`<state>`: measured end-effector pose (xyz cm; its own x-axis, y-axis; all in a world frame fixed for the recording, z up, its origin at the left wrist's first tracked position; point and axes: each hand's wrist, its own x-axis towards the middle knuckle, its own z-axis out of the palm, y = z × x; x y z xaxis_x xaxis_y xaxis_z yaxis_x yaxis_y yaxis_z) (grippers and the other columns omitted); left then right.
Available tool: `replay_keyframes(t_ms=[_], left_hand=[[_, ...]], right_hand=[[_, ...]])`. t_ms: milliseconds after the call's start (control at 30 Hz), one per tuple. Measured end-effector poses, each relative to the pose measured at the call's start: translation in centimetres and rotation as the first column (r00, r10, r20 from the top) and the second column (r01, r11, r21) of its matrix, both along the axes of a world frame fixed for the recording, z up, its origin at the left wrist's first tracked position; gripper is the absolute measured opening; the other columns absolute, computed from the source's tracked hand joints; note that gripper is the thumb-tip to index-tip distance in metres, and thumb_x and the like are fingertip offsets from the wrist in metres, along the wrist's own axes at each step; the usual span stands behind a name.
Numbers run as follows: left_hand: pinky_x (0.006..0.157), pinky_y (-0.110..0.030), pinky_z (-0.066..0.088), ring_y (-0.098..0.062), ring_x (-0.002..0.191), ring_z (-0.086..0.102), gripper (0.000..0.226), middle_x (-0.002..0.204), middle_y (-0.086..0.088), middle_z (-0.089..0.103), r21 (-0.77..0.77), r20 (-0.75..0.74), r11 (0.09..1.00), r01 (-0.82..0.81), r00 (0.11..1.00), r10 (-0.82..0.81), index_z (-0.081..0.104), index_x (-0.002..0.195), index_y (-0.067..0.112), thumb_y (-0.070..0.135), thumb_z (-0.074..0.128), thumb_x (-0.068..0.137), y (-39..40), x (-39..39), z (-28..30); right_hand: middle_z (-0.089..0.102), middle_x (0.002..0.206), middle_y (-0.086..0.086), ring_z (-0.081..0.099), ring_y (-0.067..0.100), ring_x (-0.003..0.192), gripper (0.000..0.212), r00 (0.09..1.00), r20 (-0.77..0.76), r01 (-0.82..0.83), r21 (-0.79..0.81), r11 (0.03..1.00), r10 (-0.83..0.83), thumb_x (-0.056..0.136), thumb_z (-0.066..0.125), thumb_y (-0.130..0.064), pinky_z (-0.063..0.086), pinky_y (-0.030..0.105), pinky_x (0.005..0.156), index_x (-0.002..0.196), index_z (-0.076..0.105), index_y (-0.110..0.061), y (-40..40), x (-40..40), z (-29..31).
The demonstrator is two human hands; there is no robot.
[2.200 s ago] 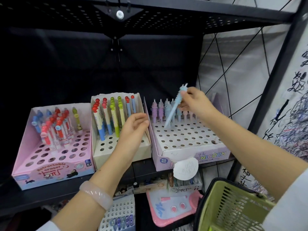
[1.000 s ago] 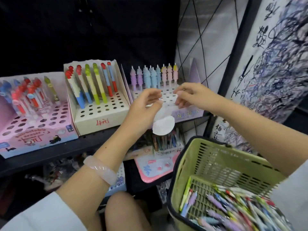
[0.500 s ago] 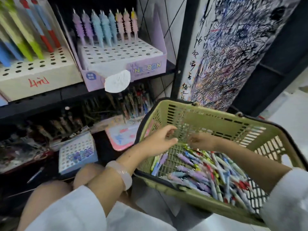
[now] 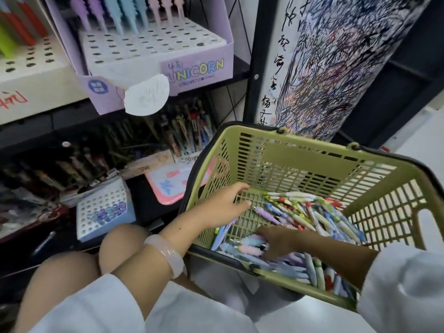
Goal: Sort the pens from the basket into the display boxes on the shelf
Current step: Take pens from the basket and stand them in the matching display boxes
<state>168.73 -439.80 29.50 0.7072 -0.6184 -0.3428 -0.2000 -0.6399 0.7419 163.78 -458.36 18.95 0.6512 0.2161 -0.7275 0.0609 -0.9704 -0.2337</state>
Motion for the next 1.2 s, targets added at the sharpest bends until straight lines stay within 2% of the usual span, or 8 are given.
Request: replay_keyframes(t_ms=[167, 300, 433, 567, 733, 800, 933, 1200], left_hand=[[0.101, -0.029, 0.033, -0.014, 0.127, 0.040, 0.044, 0.141, 0.002, 0.042, -0.028, 0.006, 0.999, -0.037, 0.999, 0.037, 0.037, 0.138, 0.023, 0.032, 0.046, 0.096, 0.2, -0.1, 0.3], [0.092, -0.022, 0.033, -0.006, 0.113, 0.043, 0.039, 0.135, 0.001, 0.045, -0.104, -0.025, 0.986, -0.129, 0.992, 0.128, 0.039, 0.135, 0.020, 0.024, 0.045, 0.097, 0.5, -0.3, 1.1], [0.084, -0.019, 0.034, -0.005, 0.108, 0.042, 0.045, 0.134, 0.001, 0.044, -0.170, -0.159, 0.961, -0.219, 0.968, 0.192, 0.033, 0.138, 0.021, 0.026, 0.047, 0.096, 0.3, -0.5, 2.0], [0.091, -0.028, 0.031, 0.001, 0.099, 0.045, 0.068, 0.118, 0.014, 0.045, -0.186, -0.328, 0.963, -0.196, 0.936, 0.127, 0.018, 0.144, 0.026, 0.039, 0.057, 0.089, -0.4, -1.3, 2.6], [0.113, -0.036, 0.022, -0.014, 0.130, 0.038, 0.095, 0.145, 0.003, 0.040, -0.281, -0.482, 0.912, -0.300, 0.866, 0.137, 0.005, 0.148, 0.028, 0.037, 0.070, 0.079, -1.7, -1.1, 2.4], [0.109, -0.039, 0.033, -0.015, 0.123, 0.048, 0.092, 0.137, 0.001, 0.049, -0.300, -0.480, 0.895, -0.329, 0.863, 0.157, 0.012, 0.147, 0.027, 0.028, 0.073, 0.078, -1.7, -0.7, 2.5], [0.064, -0.011, 0.048, 0.005, 0.080, 0.057, 0.059, 0.102, 0.015, 0.055, -0.350, -0.405, 0.865, -0.360, 0.891, 0.206, 0.033, 0.114, 0.033, 0.007, 0.069, 0.077, -1.7, -0.9, 2.4], [0.086, -0.040, 0.049, -0.019, 0.085, 0.056, 0.042, 0.106, -0.002, 0.056, -0.332, -0.307, 0.869, -0.367, 0.913, 0.269, 0.041, 0.110, 0.023, 0.012, 0.066, 0.079, -1.9, -0.3, 3.7]], right_hand=[[0.060, 0.110, 0.015, 0.056, 0.030, 0.100, 0.054, 0.999, 0.030, 0.011, 0.066, 0.998, -0.013, 0.083, 0.061, -0.026, 0.044, 0.031, 0.075, 0.129, 0.042, -0.004, 1.2, 0.1, 0.0], [0.049, 0.076, -0.003, 0.053, 0.016, 0.072, 0.028, 0.953, 0.022, 0.279, 0.320, 0.906, -0.301, 0.086, 0.060, -0.018, 0.043, 0.021, 0.060, 0.108, 0.045, -0.011, 0.5, 0.7, 2.4], [0.046, 0.078, 0.013, 0.047, 0.021, 0.068, 0.012, 0.800, -0.036, 0.480, 0.637, 0.604, -0.598, 0.085, 0.058, -0.006, 0.045, 0.033, 0.066, 0.085, 0.046, -0.005, -0.2, 2.3, 6.9], [0.050, 0.075, 0.006, 0.052, 0.015, 0.064, 0.008, 0.646, -0.253, 0.519, 0.837, 0.171, -0.720, 0.087, 0.052, 0.001, 0.053, 0.023, 0.058, 0.088, 0.049, -0.007, 0.9, 4.0, 11.2], [0.054, 0.077, 0.004, 0.058, 0.016, 0.070, 0.005, 0.570, -0.423, 0.504, 0.857, -0.106, -0.705, 0.087, 0.056, -0.008, 0.054, 0.034, 0.052, 0.088, 0.055, -0.013, 3.2, 4.9, 13.9], [0.056, 0.073, 0.003, 0.061, 0.013, 0.065, 0.005, 0.530, -0.450, 0.490, 0.854, -0.173, -0.719, 0.087, 0.056, -0.009, 0.054, 0.035, 0.053, 0.089, 0.056, -0.013, 3.6, 5.0, 14.3], [0.060, 0.056, -0.004, 0.060, 0.007, 0.051, 0.007, 0.447, -0.524, 0.433, 0.836, -0.338, -0.725, 0.088, 0.055, -0.007, 0.052, 0.022, 0.052, 0.084, 0.057, -0.012, 4.4, 5.1, 14.8], [0.064, 0.054, -0.003, 0.063, 0.007, 0.051, 0.005, 0.320, -0.615, 0.445, 0.769, -0.459, -0.720, 0.088, 0.059, -0.012, 0.052, 0.020, 0.050, 0.084, 0.058, -0.008, 4.1, 6.0, 16.0]])
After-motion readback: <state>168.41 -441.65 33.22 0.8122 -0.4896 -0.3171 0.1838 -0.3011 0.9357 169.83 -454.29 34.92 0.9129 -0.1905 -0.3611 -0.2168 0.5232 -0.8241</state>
